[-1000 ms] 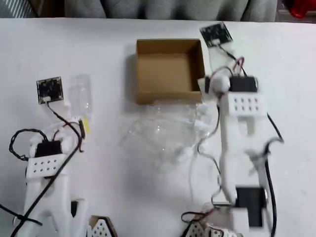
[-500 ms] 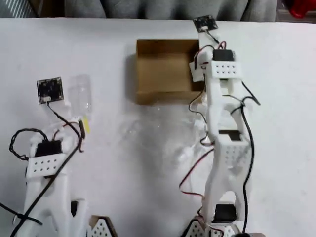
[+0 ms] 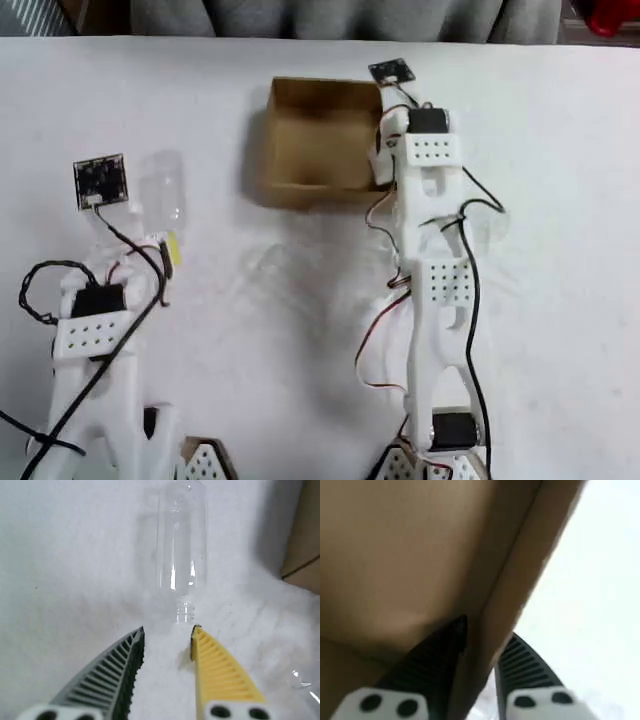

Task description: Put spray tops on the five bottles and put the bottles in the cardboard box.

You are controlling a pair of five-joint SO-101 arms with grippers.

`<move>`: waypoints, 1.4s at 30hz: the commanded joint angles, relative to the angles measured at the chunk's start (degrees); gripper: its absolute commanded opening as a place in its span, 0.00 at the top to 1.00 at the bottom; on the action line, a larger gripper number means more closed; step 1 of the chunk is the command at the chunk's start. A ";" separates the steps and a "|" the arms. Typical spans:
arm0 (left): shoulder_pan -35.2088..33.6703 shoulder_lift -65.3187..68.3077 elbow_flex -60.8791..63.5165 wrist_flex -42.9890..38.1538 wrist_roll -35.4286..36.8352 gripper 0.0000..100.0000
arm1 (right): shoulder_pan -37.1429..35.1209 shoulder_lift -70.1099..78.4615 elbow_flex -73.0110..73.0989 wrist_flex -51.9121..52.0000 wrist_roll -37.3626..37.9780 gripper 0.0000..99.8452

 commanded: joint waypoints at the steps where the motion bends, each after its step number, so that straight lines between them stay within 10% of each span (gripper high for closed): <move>1: -0.13 -0.04 -0.18 -1.76 -0.62 0.84 | -2.86 -0.31 -7.21 6.20 -0.09 0.99; 15: -0.48 -0.04 -0.09 -1.67 -0.62 0.84 | -3.56 3.91 -8.62 7.87 18.20 0.98; 42: -0.22 0.04 -0.09 -1.76 -0.62 0.84 | -5.85 -15.78 20.84 5.58 19.52 0.98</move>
